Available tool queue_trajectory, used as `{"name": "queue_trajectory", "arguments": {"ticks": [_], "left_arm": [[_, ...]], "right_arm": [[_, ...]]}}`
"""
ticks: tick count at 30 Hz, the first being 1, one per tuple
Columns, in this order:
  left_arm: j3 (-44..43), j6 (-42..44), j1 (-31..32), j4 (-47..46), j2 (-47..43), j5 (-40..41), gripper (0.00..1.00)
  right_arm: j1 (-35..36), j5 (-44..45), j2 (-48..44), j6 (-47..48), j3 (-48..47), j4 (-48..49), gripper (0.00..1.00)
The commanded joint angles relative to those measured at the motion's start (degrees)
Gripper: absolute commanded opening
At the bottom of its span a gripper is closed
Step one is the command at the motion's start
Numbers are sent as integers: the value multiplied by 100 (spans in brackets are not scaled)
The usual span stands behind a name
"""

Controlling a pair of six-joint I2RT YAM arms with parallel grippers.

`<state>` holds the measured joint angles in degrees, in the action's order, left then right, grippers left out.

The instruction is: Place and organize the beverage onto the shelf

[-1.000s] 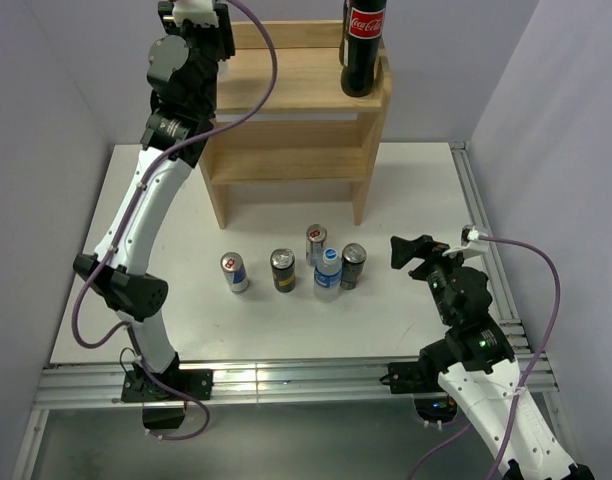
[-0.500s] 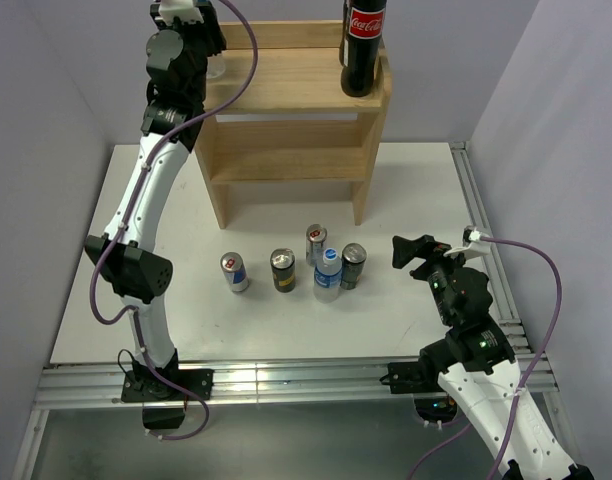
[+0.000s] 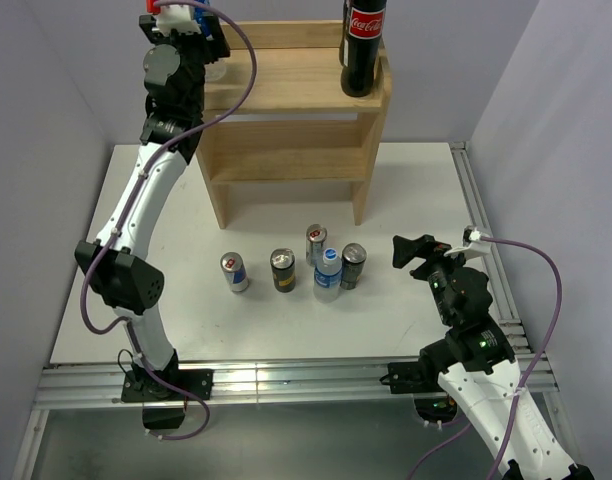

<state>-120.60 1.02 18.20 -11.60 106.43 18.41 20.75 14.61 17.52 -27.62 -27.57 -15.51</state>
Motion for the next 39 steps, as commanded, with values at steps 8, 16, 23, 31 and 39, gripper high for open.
{"name": "queue_trajectory", "arguments": {"ticks": [8, 16, 23, 31, 39], "left_arm": [[651, 65, -35, -379, -808, 180, 99], [722, -5, -9, -230, -1335, -22, 99], [853, 65, 0, -36, -1537, -136, 99], [1117, -40, 0, 114, -1661, -295, 99], [1756, -496, 131, 464, -2300, -400, 99]], "right_arm": [[34, 112, -82, 28, 15, 30, 100], [43, 103, -134, 20, 15, 22, 100], [34, 94, -143, 19, 15, 21, 100], [34, 112, -143, 19, 15, 13, 100], [43, 121, -126, 11, 15, 48, 100]]}}
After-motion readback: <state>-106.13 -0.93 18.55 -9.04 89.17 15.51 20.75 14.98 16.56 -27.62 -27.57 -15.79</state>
